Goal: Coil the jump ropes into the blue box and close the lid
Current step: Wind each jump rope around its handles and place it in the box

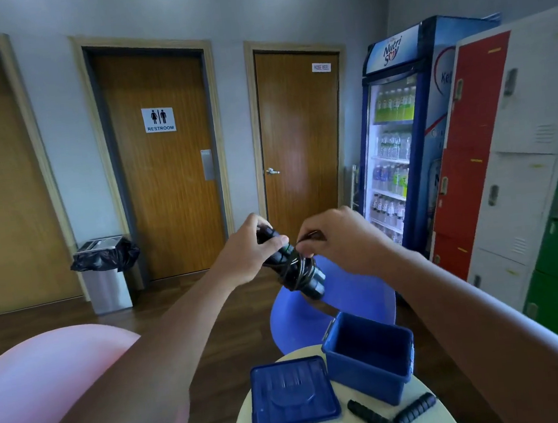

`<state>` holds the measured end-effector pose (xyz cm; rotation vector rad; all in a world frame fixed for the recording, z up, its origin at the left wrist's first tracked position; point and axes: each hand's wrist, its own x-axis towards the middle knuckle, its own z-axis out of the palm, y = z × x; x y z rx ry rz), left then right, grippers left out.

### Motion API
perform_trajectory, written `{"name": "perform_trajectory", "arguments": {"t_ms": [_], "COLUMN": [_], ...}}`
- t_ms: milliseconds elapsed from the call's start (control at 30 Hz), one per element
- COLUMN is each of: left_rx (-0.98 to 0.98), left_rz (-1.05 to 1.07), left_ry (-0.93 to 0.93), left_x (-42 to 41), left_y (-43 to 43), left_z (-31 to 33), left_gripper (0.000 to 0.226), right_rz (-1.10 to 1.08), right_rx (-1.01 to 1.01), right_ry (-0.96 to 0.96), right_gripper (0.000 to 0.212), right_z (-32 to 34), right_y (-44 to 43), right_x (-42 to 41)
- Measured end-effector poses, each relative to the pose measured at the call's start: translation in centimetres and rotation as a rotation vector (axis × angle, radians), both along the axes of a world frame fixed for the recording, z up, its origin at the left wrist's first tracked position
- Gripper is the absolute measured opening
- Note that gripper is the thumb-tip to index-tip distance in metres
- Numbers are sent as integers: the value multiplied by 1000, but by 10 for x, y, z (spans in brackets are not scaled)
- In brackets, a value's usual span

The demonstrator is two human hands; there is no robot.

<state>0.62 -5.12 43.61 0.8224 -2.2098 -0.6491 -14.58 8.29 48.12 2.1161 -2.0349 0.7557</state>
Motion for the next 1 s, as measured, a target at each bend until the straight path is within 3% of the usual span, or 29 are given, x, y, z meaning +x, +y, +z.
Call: {"name": "perform_trajectory", "arguments": {"t_ms": [167, 333, 400, 467, 600, 800, 1000], "left_rx": [399, 627, 646, 665, 583, 566, 531], "left_rz": [-230, -442, -497, -494, -413, -312, -286], "left_ry": [238, 534, 568, 557, 471, 504, 492], "left_x": [12, 13, 11, 12, 14, 7, 2], "left_y": [11, 23, 24, 26, 26, 30, 41], "left_z": [5, 14, 16, 15, 8, -2, -12], "left_gripper": [46, 55, 58, 47, 46, 33, 24], "right_rz": [88, 202, 236, 218, 140, 21, -33], "right_rx": [-63, -76, -67, -91, -130, -161, -131], "right_ry": [-362, -646, -767, -829, -805, -854, -890], "right_gripper": [10, 9, 8, 11, 15, 19, 37], "right_z": [16, 16, 11, 6, -1, -11, -8], "right_y": [-8, -17, -20, -22, -28, -33, -31], "right_x": [-8, -6, -2, -1, 0, 2, 2]}}
